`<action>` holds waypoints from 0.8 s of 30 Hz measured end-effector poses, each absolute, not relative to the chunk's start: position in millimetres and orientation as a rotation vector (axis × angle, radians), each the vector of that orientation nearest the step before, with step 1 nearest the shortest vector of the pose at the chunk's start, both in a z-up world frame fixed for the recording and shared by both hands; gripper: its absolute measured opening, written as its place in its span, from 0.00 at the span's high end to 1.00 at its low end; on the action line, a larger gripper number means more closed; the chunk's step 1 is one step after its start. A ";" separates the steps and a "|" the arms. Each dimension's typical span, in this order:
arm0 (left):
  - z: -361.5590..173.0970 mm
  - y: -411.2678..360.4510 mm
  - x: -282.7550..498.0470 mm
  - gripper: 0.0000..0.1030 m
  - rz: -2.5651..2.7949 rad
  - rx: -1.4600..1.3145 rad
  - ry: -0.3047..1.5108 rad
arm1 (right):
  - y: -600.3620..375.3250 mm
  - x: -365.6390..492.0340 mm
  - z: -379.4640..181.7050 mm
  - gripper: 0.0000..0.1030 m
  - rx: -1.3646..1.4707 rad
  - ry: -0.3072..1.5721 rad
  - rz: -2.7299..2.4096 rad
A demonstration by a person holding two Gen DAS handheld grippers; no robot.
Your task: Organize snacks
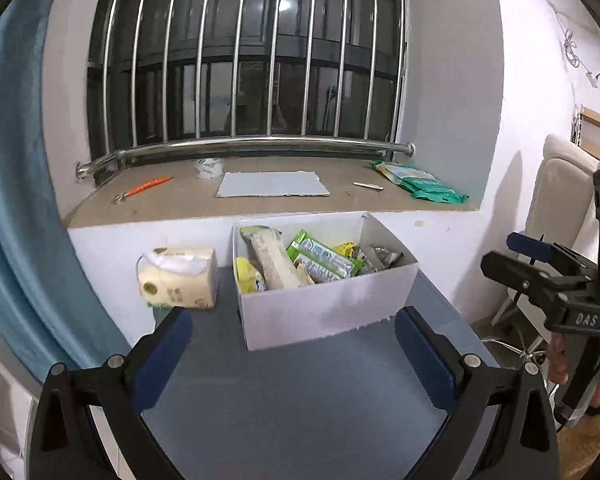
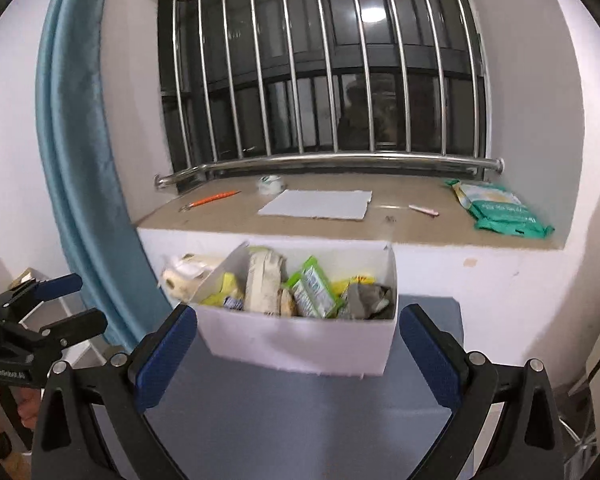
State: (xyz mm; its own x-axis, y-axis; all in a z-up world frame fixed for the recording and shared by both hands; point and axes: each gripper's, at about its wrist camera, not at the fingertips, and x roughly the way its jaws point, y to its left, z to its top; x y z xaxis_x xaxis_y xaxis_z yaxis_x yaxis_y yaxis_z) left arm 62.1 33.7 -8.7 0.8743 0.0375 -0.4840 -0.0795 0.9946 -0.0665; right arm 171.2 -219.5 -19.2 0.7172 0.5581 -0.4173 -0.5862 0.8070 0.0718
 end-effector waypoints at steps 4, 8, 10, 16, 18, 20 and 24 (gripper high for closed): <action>-11.7 25.8 36.4 0.00 0.063 -0.095 0.509 | -229.2 141.2 -25.1 0.00 -0.081 0.447 0.649; -17.0 18.9 2.8 0.00 0.068 -0.129 0.503 | -241.6 114.0 -35.4 0.00 -0.070 0.475 0.655; -20.4 18.4 -9.4 0.00 0.075 -0.146 0.505 | -249.0 98.7 -41.8 0.00 -0.064 0.482 0.636; -28.9 10.9 -39.4 0.00 0.091 -0.148 0.502 | -270.2 69.6 -58.8 0.00 -0.029 0.524 0.608; -31.1 6.9 -41.9 0.00 0.089 -0.143 0.505 | -272.9 64.3 -59.9 0.00 -0.036 0.519 0.604; -32.2 2.5 -43.5 0.00 0.088 -0.131 0.507 | -273.1 61.5 -59.4 0.00 -0.045 0.516 0.590; -30.4 -2.1 -44.6 0.00 0.075 -0.118 0.502 | -272.2 56.6 -56.7 0.00 -0.050 0.505 0.603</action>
State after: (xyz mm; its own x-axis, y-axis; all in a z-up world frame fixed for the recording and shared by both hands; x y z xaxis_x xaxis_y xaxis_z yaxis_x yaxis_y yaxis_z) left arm -44.6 -2.1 -30.4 0.8743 0.0426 -0.4835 -0.1005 0.9904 -0.0945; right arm 56.6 -272.2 -56.7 0.7062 0.5304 -0.4689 -0.5544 0.8263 0.0997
